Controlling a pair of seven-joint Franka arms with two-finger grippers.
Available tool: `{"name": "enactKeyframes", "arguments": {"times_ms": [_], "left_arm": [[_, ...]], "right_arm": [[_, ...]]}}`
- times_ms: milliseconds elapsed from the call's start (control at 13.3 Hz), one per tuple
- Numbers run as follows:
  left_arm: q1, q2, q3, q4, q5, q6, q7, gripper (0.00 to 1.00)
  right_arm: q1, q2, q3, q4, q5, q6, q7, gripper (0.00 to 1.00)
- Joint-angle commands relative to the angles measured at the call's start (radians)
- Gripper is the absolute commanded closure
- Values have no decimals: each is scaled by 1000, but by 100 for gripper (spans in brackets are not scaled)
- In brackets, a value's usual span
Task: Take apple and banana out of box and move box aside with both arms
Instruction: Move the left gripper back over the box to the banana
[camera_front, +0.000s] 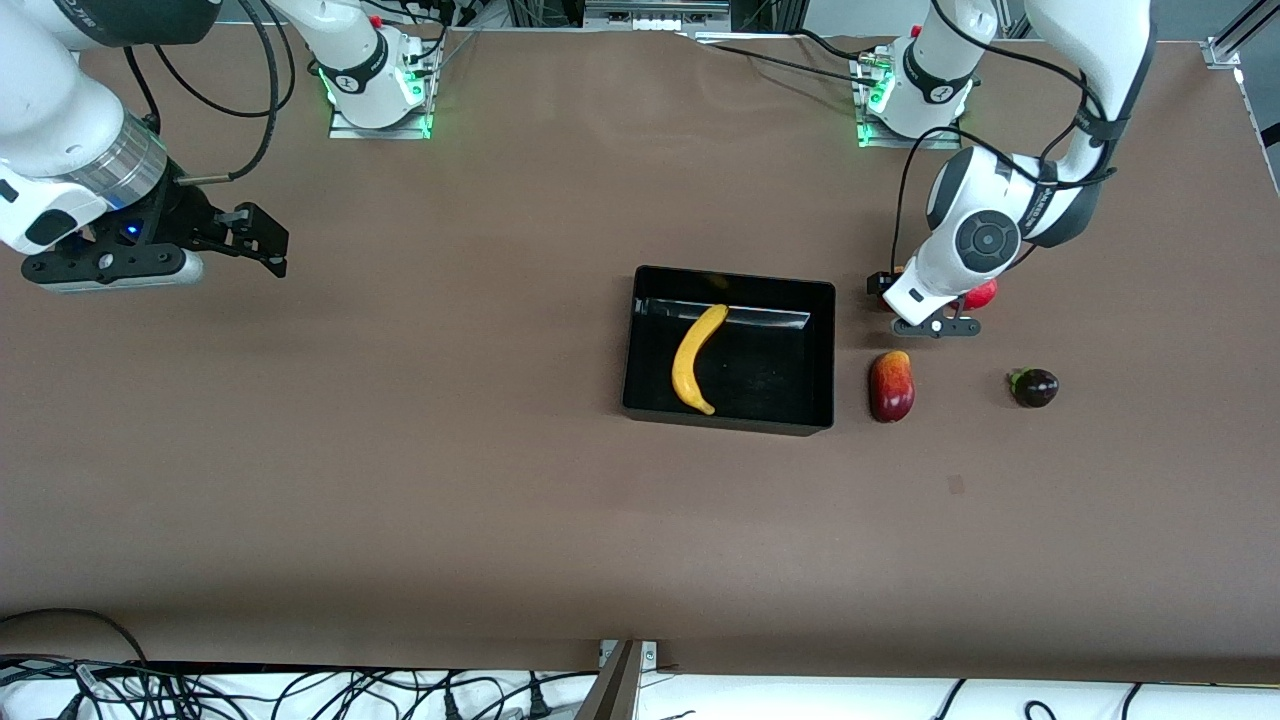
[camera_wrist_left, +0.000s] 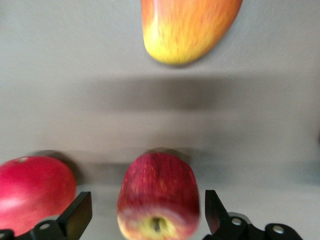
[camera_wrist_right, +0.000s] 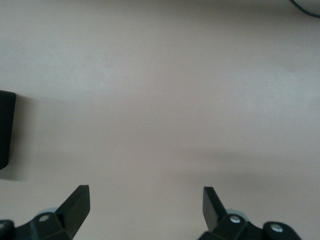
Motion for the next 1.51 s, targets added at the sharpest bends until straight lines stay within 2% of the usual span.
{"name": "enactKeyframes", "arguments": {"times_ms": [0, 151, 226, 377, 452, 603, 754, 980, 1432], "left_arm": [[-6, -38, -56, 242, 8, -324, -3, 0], [-7, -3, -127, 405, 2, -443, -3, 0], [-9, 25, -184, 453, 2, -440, -4, 0], [-12, 149, -293, 585, -41, -416, -48, 0], [-32, 204, -333, 627, -40, -360, -122, 0], [-125, 291, -332, 632, -17, -207, -273, 0], [-145, 365, -336, 624, 55, -102, -367, 0], [-179, 450, -333, 621, 79, 55, -410, 0], [-211, 519, -330, 610, 264, 106, -587, 0]], "right_arm": [[-1, -10, 0, 1, 1, -9, 2, 0], [-1, -10, 0, 1, 1, -9, 2, 0], [-1, -10, 0, 1, 1, -9, 2, 0], [-1, -10, 0, 1, 1, -9, 2, 0], [-1, -10, 0, 1, 1, -9, 2, 0], [-1, -10, 0, 1, 1, -9, 2, 0], [-1, -10, 0, 1, 1, -9, 2, 0], [-1, -10, 0, 1, 1, -9, 2, 0], [-1, -10, 0, 1, 1, -9, 2, 0]]}}
